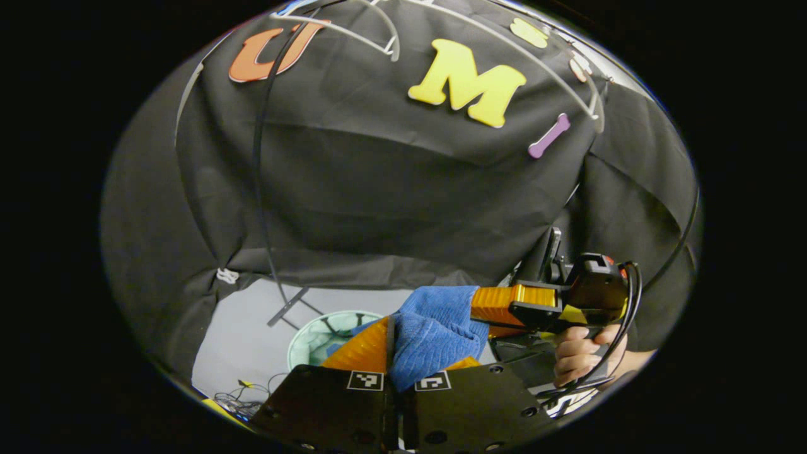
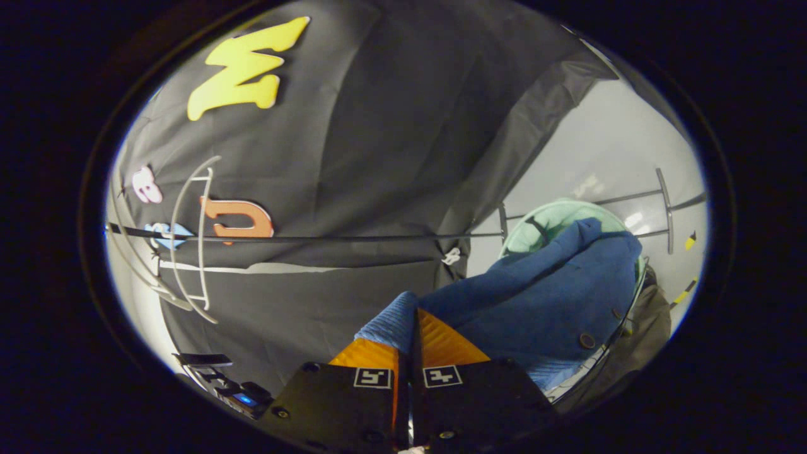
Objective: Grasp the clothes on the hanger with both hands and then place them into the laundry hamper below.
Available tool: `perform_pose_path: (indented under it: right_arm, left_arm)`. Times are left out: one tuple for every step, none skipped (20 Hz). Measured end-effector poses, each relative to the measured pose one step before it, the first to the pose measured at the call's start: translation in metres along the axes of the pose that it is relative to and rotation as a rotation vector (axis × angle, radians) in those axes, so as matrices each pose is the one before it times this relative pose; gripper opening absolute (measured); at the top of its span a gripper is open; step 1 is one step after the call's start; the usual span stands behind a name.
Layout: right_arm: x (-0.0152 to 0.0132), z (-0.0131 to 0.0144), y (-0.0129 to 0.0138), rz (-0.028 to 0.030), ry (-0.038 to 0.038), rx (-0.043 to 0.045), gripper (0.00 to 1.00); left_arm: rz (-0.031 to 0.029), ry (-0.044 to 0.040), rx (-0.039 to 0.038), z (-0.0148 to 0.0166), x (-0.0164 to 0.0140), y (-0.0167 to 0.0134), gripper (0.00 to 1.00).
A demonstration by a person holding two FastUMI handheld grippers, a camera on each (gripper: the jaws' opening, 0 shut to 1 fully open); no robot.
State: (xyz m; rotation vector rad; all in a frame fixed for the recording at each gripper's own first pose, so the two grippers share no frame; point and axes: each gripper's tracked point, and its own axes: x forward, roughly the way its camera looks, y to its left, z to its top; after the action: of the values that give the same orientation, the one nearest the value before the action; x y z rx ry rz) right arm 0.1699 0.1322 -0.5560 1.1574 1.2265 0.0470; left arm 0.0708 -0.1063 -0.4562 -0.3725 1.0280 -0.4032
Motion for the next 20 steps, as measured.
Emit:
perform_pose_path:
  right_arm:
    - [0.0135,-0.00289,-0.00679,-0.02332,0.01344,0.00076,0.06]
    - [0.00798,-0.00168,-0.00792,-0.02658,0.00428,0.001,0.06]
    - [0.009,-0.00103,-0.00898,-0.03275,0.00735,-0.00588,0.06]
    - [0.00661,-0.00082,-0.01169,-0.04412,0.00561,-0.00818,0.06]
    - [0.00675,-0.0015,-0.01052,-0.05054,0.00713,-0.01933,0.06]
    - [0.00477,-0.00272,-0.01083,-0.06444,0.02512,-0.02947,0.06]
    - [0.00154,-0.00613,-0.01139,-0.07983,0.03039,-0.04882,0.07]
    - [-0.00273,0.0039,-0.01398,-0.08062,0.00904,-0.07185,0.18]
    - [-0.00243,-0.00011,-0.01417,-0.07036,0.00398,-0.08103,0.24]
    - [0.0004,-0.00149,-0.01193,-0.05324,0.0018,-0.06807,0.33]
    - [-0.00408,0.00193,-0.00348,-0.01792,-0.00804,-0.04222,0.41]
    - [-0.01032,0.00223,-0.00091,-0.01459,-0.00911,-0.03107,0.54]
    - [-0.00879,0.00548,-0.00298,-0.01783,-0.01832,-0.03054,0.6]
    - [-0.00354,0.00603,-0.00511,-0.02395,-0.02374,-0.03059,0.67]
    - [-0.0051,0.00298,-0.00646,-0.02679,-0.02257,-0.03628,0.68]
    - [-0.00951,0.00434,-0.00426,-0.02257,-0.0297,-0.03221,0.73]
    - [-0.01029,0.00353,-0.00507,-0.01611,-0.0322,-0.03059,0.72]
    - [-0.01359,0.00312,-0.00357,-0.00865,-0.03509,-0.02723,0.73]
    - [-0.01233,0.00241,-0.00057,-0.00676,-0.03069,-0.02354,0.73]
    - [-0.01194,0.00218,0.00067,-0.00808,-0.02892,-0.02462,0.73]
  left_arm:
    - [0.01641,0.01763,-0.00642,-0.00747,0.00359,0.00685,0.1]
    - [0.02048,0.01855,-0.00519,-0.0043,0.0023,0.00746,0.04]
    - [0.0184,0.01859,-0.00078,-0.00498,0.00451,0.00571,0.04]
    - [0.02029,0.02016,-0.00141,-0.0072,0.00575,0.00402,0.04]
    - [0.0238,0.0278,0.00275,-0.00827,0.0029,0.00437,0.04]
    - [0.0248,0.02874,0.0045,-0.00853,0.00186,0.00544,0.04]
    - [0.02732,0.02669,0.0029,-0.00409,-0.00017,0.00379,0.04]
    - [0.025,0.02376,0.0036,-0.00161,0.0024,0.00385,0.05]
    - [0.01802,0.02731,-0.00006,-0.00809,0.00533,0.00379,0.12]
    - [0.01625,0.03517,-0.00116,-0.0092,0.0044,0.00423,0.09]
    - [0.00215,0.02677,-0.00957,-0.0061,0.00135,-0.0022,0.23]
    - [-0.00792,0.02296,-0.0192,-0.00541,-0.00115,-0.002,0.12]
    - [-0.01082,-0.00212,-0.01671,-0.00007,-0.00212,-0.00115,0.32]
    - [-0.00347,-0.00742,-0.01409,0.00355,-0.00125,0.00356,0.51]
    - [-0.00273,-0.00458,-0.0073,0.00285,-0.00595,0.0001,0.65]
    - [0.0014,-0.01218,0.00108,0.00392,-0.00688,0.00095,0.71]
    - [-0.00162,-0.01597,0.00344,0.00547,-0.00578,-0.00162,0.77]
    - [-0.00502,-0.01806,0.00382,0.00539,-0.00754,-0.00168,0.92]
    - [-0.00246,-0.01818,0.00255,0.00363,-0.00938,0.00022,0.94]
    - [-0.00259,-0.01703,0.00339,0.00319,-0.00853,-0.00016,0.9]
